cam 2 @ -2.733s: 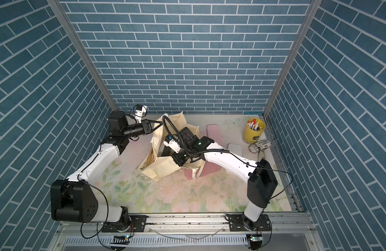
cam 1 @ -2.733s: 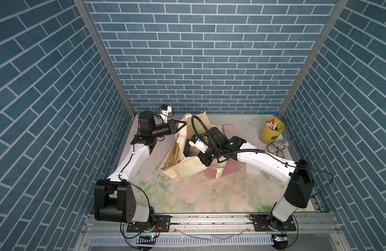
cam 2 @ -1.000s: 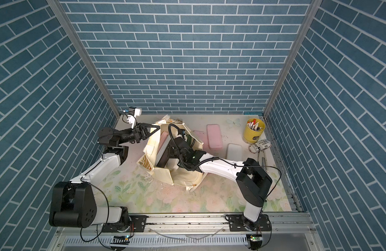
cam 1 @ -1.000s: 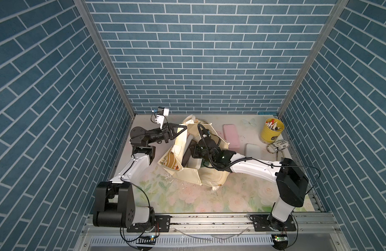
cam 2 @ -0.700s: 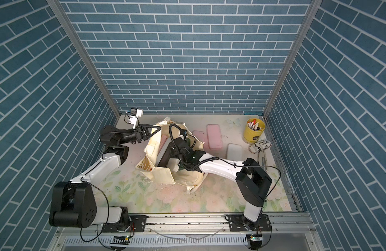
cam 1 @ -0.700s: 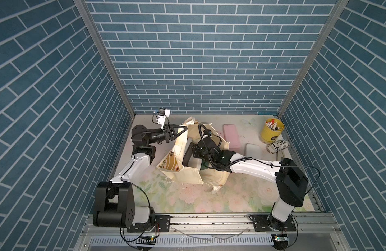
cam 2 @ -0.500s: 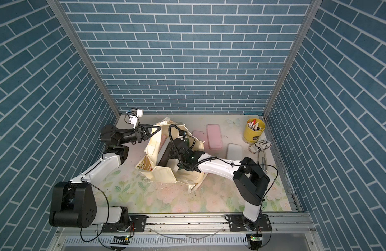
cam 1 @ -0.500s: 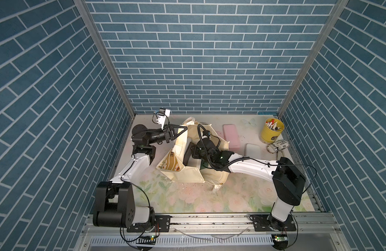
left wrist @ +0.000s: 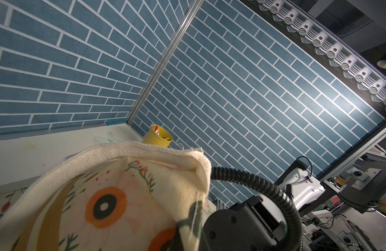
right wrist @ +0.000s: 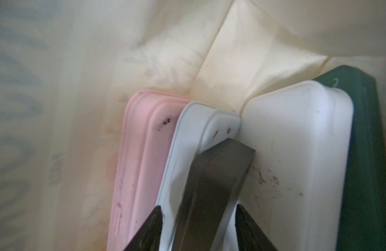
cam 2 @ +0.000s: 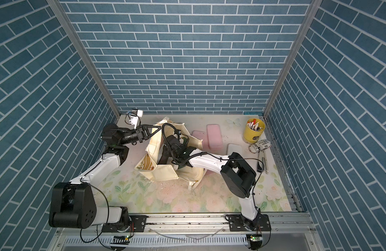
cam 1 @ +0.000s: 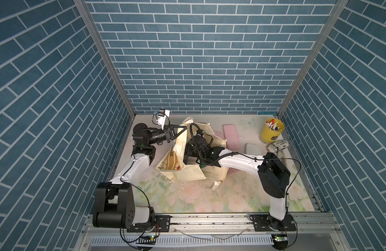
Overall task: Take out the pencil case from the canvas bag
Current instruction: Pick up the pencil case from the canvas bag.
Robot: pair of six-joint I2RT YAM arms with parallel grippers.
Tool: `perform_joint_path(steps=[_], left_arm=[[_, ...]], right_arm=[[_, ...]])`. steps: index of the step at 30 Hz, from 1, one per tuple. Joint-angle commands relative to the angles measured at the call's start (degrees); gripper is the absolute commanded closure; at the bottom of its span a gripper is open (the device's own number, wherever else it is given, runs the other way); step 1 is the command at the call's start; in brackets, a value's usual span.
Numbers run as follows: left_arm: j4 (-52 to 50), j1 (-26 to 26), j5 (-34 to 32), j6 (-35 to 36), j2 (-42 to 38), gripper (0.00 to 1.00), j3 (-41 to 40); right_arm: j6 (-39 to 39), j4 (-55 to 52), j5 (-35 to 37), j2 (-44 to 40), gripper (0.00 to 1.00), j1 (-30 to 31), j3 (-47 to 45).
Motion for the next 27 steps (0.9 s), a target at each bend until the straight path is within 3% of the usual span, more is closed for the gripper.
perform_joint_path(steps=[1, 18, 27], left_arm=[[5.42, -0.05, 0.63, 1.36, -2.78, 1.0, 1.16], [5.52, -0.05, 0.56, 2.0, -3.48, 1.0, -0.16], [2.49, -0.05, 0.69, 3.99, -4.98, 1.0, 0.02]], right_arm=[[3.49, -4.09, -1.9, 2.23, 0.47, -0.96, 2.94], [6.5, -2.85, 0.26, -1.51, 0.65, -2.69, -4.32], [8.37, -0.83, -0.42, 0.3, 0.67, -3.13, -4.4]])
